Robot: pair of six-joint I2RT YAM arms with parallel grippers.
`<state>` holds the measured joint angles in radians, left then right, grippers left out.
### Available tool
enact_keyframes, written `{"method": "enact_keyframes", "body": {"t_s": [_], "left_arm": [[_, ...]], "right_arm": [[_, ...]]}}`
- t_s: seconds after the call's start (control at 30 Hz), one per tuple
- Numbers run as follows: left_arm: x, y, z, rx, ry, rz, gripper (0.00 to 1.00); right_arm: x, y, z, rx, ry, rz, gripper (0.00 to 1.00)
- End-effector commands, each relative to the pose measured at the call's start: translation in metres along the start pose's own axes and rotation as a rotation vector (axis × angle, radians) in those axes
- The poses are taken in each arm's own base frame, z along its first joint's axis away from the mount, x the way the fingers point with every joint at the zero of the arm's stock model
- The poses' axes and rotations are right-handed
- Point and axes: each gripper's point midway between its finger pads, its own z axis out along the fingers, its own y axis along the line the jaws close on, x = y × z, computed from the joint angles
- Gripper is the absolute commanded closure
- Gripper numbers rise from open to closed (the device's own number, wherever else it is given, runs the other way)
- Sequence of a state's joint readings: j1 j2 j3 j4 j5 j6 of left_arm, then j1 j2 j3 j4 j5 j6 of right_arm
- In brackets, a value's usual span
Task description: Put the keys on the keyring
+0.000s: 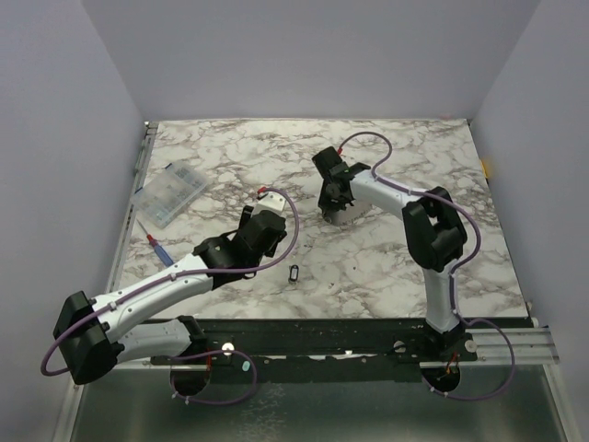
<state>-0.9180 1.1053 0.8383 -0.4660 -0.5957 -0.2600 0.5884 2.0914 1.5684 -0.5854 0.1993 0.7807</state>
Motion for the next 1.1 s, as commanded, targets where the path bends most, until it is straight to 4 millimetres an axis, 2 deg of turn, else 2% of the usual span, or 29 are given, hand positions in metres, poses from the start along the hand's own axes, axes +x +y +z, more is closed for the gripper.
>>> {"method": "enact_keyframes", "body": {"t_s": [0.0,0.23,0.4,0.5,0.6,0.73,0.9,1.0,1.07], "left_arm": [[-0.003,0.006,-0.003,-0.020,-0.020,0.001,0.48],[-0.007,0.003,-0.006,0.007,-0.035,-0.013,0.48],[-0.016,-0.002,-0.014,0.065,-0.076,-0.033,0.48],[-0.022,-0.008,-0.022,0.129,-0.117,-0.049,0.47],[-0.029,-0.016,-0.030,0.205,-0.169,-0.063,0.45],[-0.043,-0.027,-0.049,0.325,-0.250,-0.069,0.41],[-0.058,-0.054,-0.076,0.536,-0.323,0.036,0.35],[-0.068,-0.061,-0.087,0.598,-0.361,0.096,0.31],[-0.072,-0.064,-0.093,0.629,-0.389,0.152,0.24]], "right_arm": [[-0.019,0.005,-0.038,-0.033,-0.106,-0.114,0.99],[-0.009,0.010,-0.074,-0.121,-0.178,-0.236,1.00],[0.000,0.020,-0.101,-0.275,-0.215,-0.327,0.99],[0.005,0.030,-0.124,-0.397,-0.242,-0.395,0.99],[0.013,0.041,-0.151,-0.546,-0.278,-0.488,0.99],[0.022,0.042,-0.181,-0.655,-0.312,-0.621,0.99],[0.042,0.040,-0.214,-0.777,-0.278,-0.768,0.99],[0.052,0.037,-0.230,-0.833,-0.265,-0.840,0.99],[0.055,0.036,-0.243,-0.873,-0.286,-0.890,0.99]]}}
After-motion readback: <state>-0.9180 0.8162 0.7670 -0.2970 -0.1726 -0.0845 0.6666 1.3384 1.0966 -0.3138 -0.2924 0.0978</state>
